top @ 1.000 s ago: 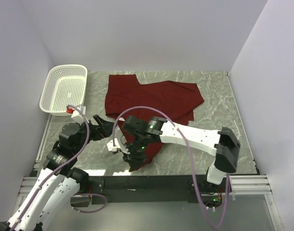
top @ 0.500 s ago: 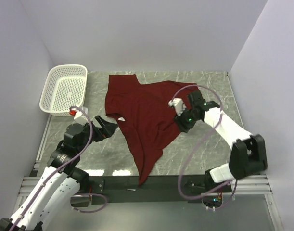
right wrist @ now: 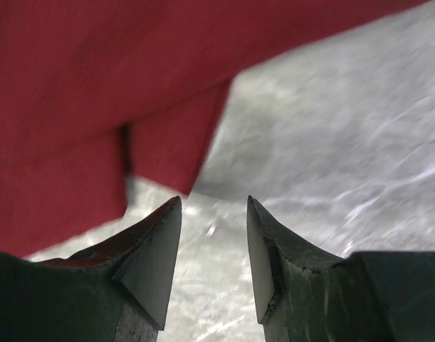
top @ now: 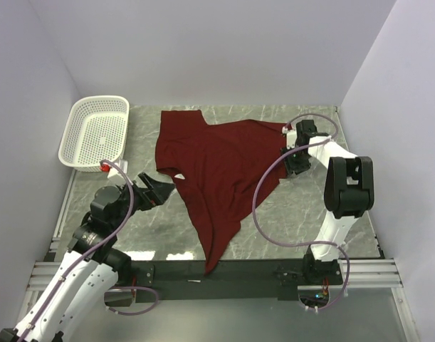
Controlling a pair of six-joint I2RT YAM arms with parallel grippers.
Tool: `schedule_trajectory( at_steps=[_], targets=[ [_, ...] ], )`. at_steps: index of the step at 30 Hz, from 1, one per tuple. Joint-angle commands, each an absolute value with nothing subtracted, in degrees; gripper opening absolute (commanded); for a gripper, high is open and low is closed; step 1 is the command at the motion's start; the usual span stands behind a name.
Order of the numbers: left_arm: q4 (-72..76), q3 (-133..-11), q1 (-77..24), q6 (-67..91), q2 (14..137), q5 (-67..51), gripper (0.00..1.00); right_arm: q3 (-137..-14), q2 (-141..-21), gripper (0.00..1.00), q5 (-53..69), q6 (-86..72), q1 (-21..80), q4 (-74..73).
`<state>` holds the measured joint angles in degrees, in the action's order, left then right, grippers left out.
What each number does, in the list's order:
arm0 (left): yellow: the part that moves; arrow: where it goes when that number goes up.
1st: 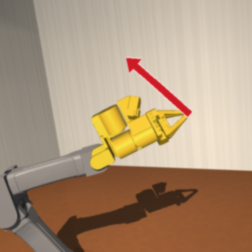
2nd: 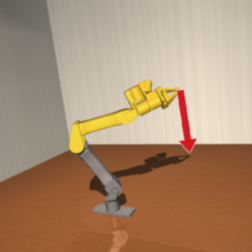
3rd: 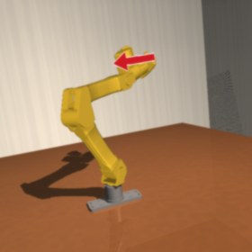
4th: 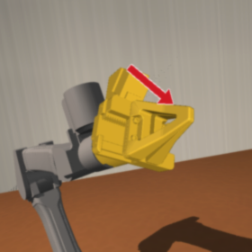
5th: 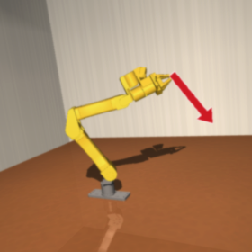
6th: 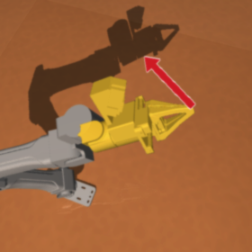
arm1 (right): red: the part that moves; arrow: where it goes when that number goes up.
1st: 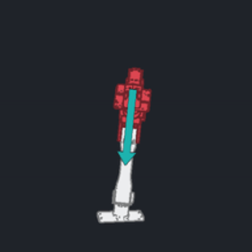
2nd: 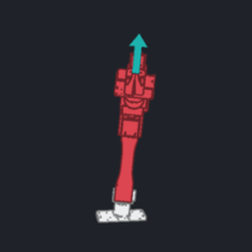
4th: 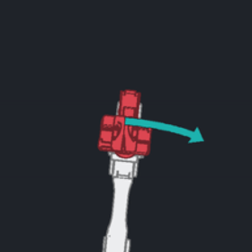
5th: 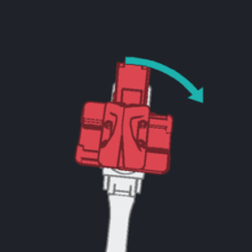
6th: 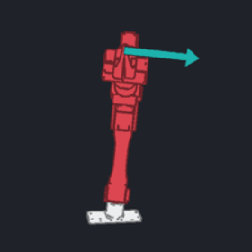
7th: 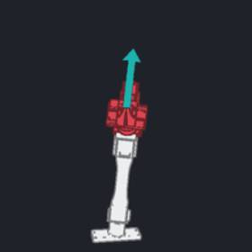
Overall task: Fold and stack the t-shirts
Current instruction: Flatten the tshirt out
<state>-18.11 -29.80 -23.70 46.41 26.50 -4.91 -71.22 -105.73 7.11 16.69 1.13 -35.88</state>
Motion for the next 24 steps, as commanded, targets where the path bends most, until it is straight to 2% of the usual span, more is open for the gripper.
schedule_trajectory(
  at_steps=[1, 9, 18, 21, 24],
  targets=[
    [-17.23, -28.48, -23.82, 47.02, 25.14, -5.71, 0.98, -76.71, -107.83, 0.49, 9.48, 13.36, 0.18, -35.94],
    [-17.22, -28.04, -23.82, 47.11, 25.23, -5.71, 0.98, -82.53, -114.69, 0.49, 16.87, 11.25, -1.23, -40.87],
    [-16.00, -26.81, -23.82, 48.07, 25.66, -6.50, 0.98, -79.37, -114.61, 0.46, 15.91, 11.95, -0.88, -41.31],
    [-15.56, -26.98, -23.82, 48.25, 26.01, -6.68, 0.98, -78.14, -114.35, 0.38, 15.29, 12.48, -0.79, -41.48],
    [-15.64, -27.25, -23.82, 48.08, 26.02, -6.77, 0.98, -76.91, -113.65, 0.24, 15.64, 13.27, -0.70, -42.19]
  ],
)
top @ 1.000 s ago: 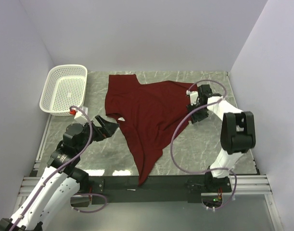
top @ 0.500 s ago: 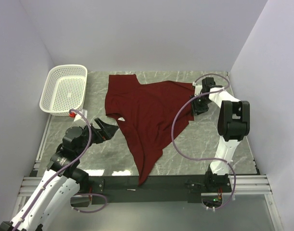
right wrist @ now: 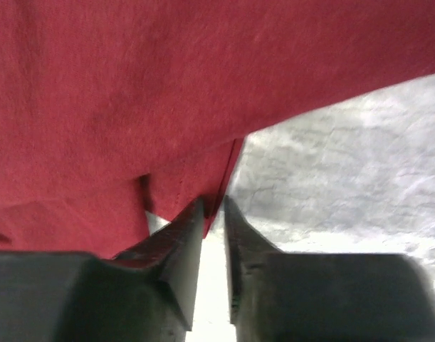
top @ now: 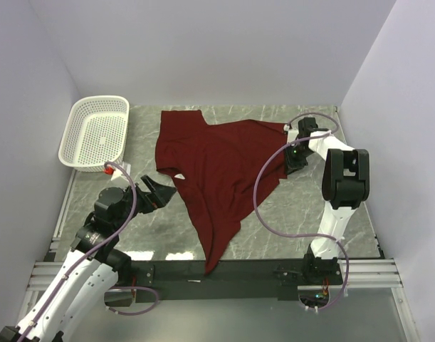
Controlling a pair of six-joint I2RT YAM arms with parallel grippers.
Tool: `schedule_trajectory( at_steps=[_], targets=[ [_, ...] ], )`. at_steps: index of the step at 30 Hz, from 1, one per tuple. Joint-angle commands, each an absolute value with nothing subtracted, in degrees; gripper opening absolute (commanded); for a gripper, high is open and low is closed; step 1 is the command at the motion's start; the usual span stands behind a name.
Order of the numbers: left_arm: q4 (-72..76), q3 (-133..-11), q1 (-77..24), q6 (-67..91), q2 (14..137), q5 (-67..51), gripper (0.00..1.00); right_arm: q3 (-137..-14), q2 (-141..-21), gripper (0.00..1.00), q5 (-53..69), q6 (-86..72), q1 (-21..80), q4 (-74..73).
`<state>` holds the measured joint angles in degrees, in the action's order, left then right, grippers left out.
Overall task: Fold and stack the t-shirts
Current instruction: Flatten the tshirt out
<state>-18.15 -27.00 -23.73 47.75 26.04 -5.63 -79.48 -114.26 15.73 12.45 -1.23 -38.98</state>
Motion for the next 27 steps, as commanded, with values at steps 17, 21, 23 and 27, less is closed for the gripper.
schedule_trajectory(
  at_steps=[17, 21, 23, 27],
  targets=[
    [-18.72, -28.21, -23.82, 47.11, 23.82, -6.15, 0.98, -68.30, -87.32, 0.00, 10.11, 19.33, -4.30, -44.29],
    [-17.93, -27.95, -23.82, 47.37, 23.29, -6.41, 0.98, -61.81, -77.36, 0.00, 6.42, 24.42, -7.73, -47.63],
    [-16.79, -27.51, -23.82, 47.55, 23.47, -6.94, 0.98, -58.99, -72.63, 0.00, 4.06, 27.76, -10.35, -49.21],
    [-14.68, -26.81, -23.82, 48.25, 25.83, -9.22, 0.98, -51.35, -66.81, 0.00, 0.72, 32.68, -14.67, -49.31]
  ],
)
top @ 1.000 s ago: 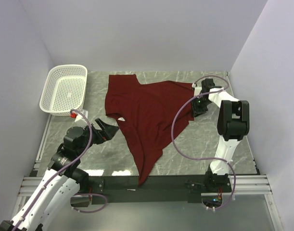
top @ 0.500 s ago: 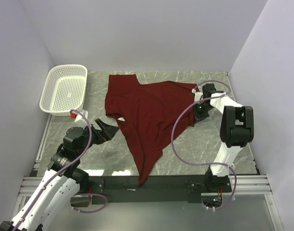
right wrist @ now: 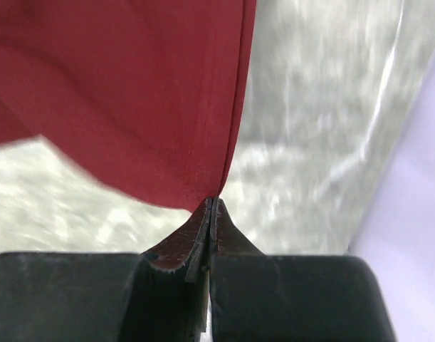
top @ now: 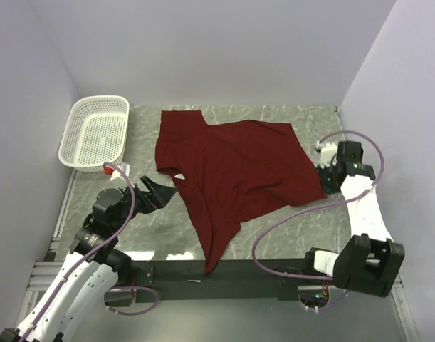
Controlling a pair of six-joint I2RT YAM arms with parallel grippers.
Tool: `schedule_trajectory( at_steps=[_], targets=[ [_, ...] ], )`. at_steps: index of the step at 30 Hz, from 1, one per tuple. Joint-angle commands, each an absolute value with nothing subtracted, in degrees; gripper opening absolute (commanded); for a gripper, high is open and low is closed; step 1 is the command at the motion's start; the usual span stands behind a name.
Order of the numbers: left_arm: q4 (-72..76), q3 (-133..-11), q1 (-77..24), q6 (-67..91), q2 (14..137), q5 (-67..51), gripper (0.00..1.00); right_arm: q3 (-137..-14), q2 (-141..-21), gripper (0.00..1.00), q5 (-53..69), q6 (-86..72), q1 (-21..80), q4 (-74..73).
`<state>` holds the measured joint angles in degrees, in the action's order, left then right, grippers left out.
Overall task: Fold and stack the t-shirts
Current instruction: Flatten the tshirt out
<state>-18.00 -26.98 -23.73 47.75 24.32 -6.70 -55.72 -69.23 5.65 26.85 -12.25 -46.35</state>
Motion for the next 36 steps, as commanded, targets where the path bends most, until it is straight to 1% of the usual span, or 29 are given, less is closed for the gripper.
schedule_trajectory(
  at_steps=[1, 3, 6, 10, 14, 18, 21, 23, 25, 26, 28, 29, 31, 32, 33, 35, 36],
  targets=[
    [-14.59, -26.89, -23.82, 48.34, 26.36, -9.92, 0.98, -50.20, -65.75, 0.00, 0.09, 33.39, -15.37, -48.87],
    [-14.50, -27.07, -23.82, 48.60, 27.85, -11.68, 0.97, -48.00, -63.20, 0.00, -1.92, 35.14, -18.36, -47.03],
    [-15.20, -27.33, -23.82, 49.04, 29.35, -13.62, 0.95, -47.29, -61.79, 0.00, -1.41, 37.08, -21.61, -47.46],
    [-17.57, -27.42, -23.91, 52.63, 31.90, -15.73, 0.93, -45.71, -60.30, 0.00, -2.89, 39.55, -23.73, -48.61],
    [-18.28, -26.28, -24.43, 56.16, 36.11, -19.33, 0.85, -42.90, -59.24, 0.00, -5.01, 40.95, -25.22, -45.36],
    [-19.60, -26.63, -28.20, 56.51, 39.45, -17.15, 0.84, -42.10, -59.59, 0.00, -3.78, 41.13, -26.72, -44.82],
    [-18.73, -27.42, -33.38, 58.26, 43.49, -14.16, 0.82, -41.40, -59.50, 0.00, -2.29, 41.31, -27.33, -45.18],
    [-18.37, -28.47, -38.65, 60.11, 48.04, -8.90, 0.82, -40.78, -59.50, 0.00, -1.85, 41.39, -27.68, -44.30],
    [-18.37, -31.19, -43.47, 62.21, 51.92, -2.06, 0.79, -39.82, -59.50, 0.00, -1.41, 41.40, -27.86, -43.95],
    [-19.24, -32.42, -44.81, 63.10, 56.55, -0.19, 0.76, -39.55, -59.59, 0.00, -1.15, 41.40, -27.95, -43.95],
    [-20.91, -38.04, -48.75, 65.29, 61.93, 5.95, 0.73, -39.20, -59.85, 0.00, -0.35, 41.31, -28.12, -43.86],
    [-23.53, -40.23, -50.00, 66.26, 67.97, 12.24, 0.72, -39.03, -59.85, 0.00, -0.18, 41.31, -28.21, -43.77],
    [-27.58, -48.40, -52.11, 68.54, 74.41, 17.11, 0.68, -39.02, -59.94, 0.00, -0.18, 41.31, -28.39, -43.51],
    [-29.86, -51.39, -52.55, 69.60, 80.88, 21.75, 0.61, -39.11, -60.03, 0.00, -0.18, 41.40, -28.39, -43.59],
    [-36.41, -57.77, -52.73, 70.83, 83.99, 24.32, 0.58, -39.20, -60.12, 0.00, -0.18, 41.48, -28.56, -43.59],
    [-41.64, -63.69, -52.91, 73.21, 92.67, 27.50, 0.56, -39.29, -60.20, 0.00, 1.23, 41.57, -28.65, -43.59],
    [-44.97, -68.42, -52.91, 73.65, 95.16, 28.99, 0.56, -39.29, -60.21, 0.00, 1.40, 41.57, -28.83, -43.51]
  ],
)
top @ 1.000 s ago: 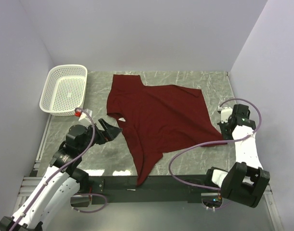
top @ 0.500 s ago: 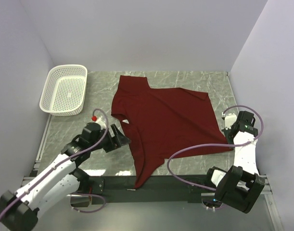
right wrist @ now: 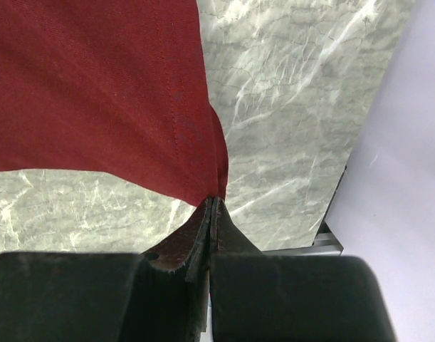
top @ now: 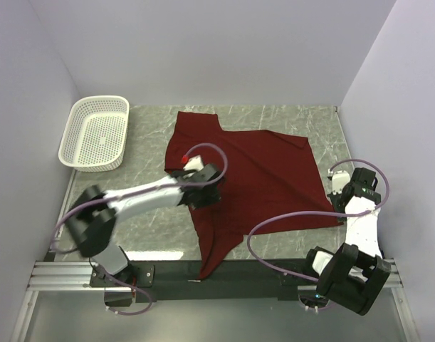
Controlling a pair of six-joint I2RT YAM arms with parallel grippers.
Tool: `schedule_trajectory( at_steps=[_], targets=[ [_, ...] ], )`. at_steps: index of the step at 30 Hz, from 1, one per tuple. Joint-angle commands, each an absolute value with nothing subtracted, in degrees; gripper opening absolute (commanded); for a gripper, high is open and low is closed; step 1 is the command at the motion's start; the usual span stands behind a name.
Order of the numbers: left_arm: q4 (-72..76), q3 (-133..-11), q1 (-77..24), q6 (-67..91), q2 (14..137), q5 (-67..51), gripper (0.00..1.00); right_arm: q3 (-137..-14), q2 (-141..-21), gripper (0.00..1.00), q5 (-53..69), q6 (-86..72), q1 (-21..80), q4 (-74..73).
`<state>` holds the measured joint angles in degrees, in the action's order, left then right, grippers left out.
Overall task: Fold and stack the t-shirts
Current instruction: Flatten the tshirt out
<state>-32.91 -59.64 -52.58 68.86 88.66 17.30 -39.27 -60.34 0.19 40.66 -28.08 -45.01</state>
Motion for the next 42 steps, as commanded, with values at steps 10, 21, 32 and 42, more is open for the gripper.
schedule_trajectory(
  at_steps=[10, 21, 32, 42],
  targets=[
    [-54.05, -82.71, -52.91, 72.25, 112.32, 31.11, 0.59, -38.58, -61.08, 0.00, 3.25, 41.92, -30.06, -42.45],
    [-57.66, -81.92, -53.61, 72.78, 110.66, 35.25, 0.59, -39.02, -62.31, 0.00, 4.31, 42.19, -30.85, -42.36],
    [-56.25, -79.11, -53.61, 69.96, 108.73, 34.54, 0.33, -39.99, -62.14, 0.00, 4.31, 42.71, -31.55, -43.07],
    [-59.06, -66.38, -52.74, 71.72, 95.82, 37.18, 0.04, -40.78, -62.14, 0.00, 4.92, 43.68, -32.61, -43.68]
  ],
)
